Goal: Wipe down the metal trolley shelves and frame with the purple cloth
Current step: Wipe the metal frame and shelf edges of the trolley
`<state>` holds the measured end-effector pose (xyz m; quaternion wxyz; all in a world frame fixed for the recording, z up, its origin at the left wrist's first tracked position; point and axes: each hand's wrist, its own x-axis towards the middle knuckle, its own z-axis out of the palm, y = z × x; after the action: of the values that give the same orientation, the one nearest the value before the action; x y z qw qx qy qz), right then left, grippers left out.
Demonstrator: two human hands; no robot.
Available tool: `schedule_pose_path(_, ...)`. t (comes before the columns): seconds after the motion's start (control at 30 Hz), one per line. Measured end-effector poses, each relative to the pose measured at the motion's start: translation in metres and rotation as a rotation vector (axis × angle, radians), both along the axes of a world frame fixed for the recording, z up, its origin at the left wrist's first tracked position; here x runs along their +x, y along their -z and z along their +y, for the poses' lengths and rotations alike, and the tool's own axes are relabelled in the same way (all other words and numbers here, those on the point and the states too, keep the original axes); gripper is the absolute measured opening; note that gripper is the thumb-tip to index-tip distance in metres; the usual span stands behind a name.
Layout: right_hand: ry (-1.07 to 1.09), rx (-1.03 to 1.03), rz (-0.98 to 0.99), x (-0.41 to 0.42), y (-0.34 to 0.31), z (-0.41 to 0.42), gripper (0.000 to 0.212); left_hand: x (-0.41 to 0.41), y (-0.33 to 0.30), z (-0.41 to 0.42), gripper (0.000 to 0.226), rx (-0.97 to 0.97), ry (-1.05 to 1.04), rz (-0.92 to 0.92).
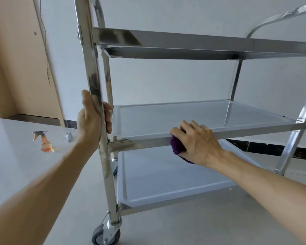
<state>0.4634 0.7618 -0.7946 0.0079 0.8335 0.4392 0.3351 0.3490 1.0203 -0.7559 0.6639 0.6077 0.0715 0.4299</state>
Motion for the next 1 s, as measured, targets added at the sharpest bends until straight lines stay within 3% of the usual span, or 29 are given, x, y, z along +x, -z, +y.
schedule_pose_path(0.13,-0.176,0.181,0.277,0.003,-0.024,-0.010,0.059,0.011,0.000,-0.003,0.074,-0.001,0.018,0.014)
schedule_pose_path(0.27,-0.277,0.395,0.192,0.008,-0.053,0.008,0.070,0.018,0.002,-0.001,0.072,0.042,0.016,0.011)
schedule_pose_path(0.37,-0.124,0.359,0.166,0.005,-0.053,0.030,0.084,0.020,-0.001,0.000,0.060,0.118,-0.063,0.030)
schedule_pose_path(0.47,0.053,0.145,0.267,0.002,-0.025,0.048,0.091,0.017,-0.005,-0.005,0.045,0.091,-0.053,0.016)
schedule_pose_path(0.6,-0.086,0.324,0.528,0.004,-0.018,0.048,0.090,0.013,-0.006,-0.011,0.042,0.026,0.001,0.022)
schedule_pose_path(0.73,-0.139,0.356,0.407,-0.006,-0.009,0.056,0.066,0.011,-0.007,-0.011,0.042,0.014,0.039,0.017)
schedule_pose_path(1.0,-0.219,0.206,0.192,-0.041,0.001,0.132,0.076,0.008,-0.001,0.001,0.044,0.049,0.044,0.042)
